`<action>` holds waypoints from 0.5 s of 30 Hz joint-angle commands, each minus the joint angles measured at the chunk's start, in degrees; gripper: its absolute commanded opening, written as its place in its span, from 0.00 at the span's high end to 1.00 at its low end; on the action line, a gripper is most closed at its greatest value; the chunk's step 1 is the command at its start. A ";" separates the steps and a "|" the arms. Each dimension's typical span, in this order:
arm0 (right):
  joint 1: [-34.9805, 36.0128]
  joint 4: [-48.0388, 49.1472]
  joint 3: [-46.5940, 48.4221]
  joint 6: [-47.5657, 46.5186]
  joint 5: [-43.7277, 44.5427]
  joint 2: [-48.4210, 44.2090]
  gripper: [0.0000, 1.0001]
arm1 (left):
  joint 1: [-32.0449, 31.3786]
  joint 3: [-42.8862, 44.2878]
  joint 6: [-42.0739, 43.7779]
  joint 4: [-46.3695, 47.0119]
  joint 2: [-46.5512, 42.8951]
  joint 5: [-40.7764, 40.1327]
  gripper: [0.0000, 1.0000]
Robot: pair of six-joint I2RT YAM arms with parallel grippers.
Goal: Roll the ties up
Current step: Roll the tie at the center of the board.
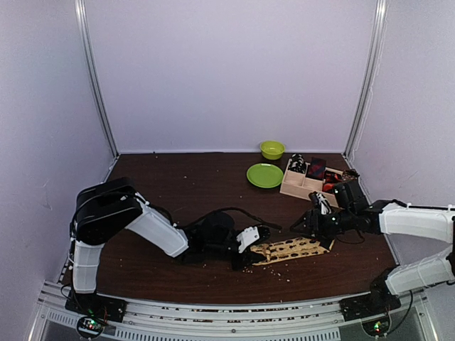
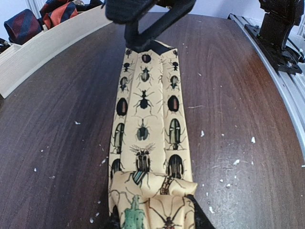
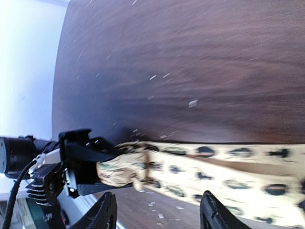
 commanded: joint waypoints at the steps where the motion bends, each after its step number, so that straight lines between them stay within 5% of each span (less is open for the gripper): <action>1: 7.15 8.50 4.00 4.42 -2.09 5.66 0.43 | 0.03 -0.13 1.09 -7.92 2.09 0.00 0.72; 15: 17.45 16.46 9.29 8.69 -4.37 20.87 0.57 | 0.03 0.05 1.15 -8.32 2.30 -0.16 0.72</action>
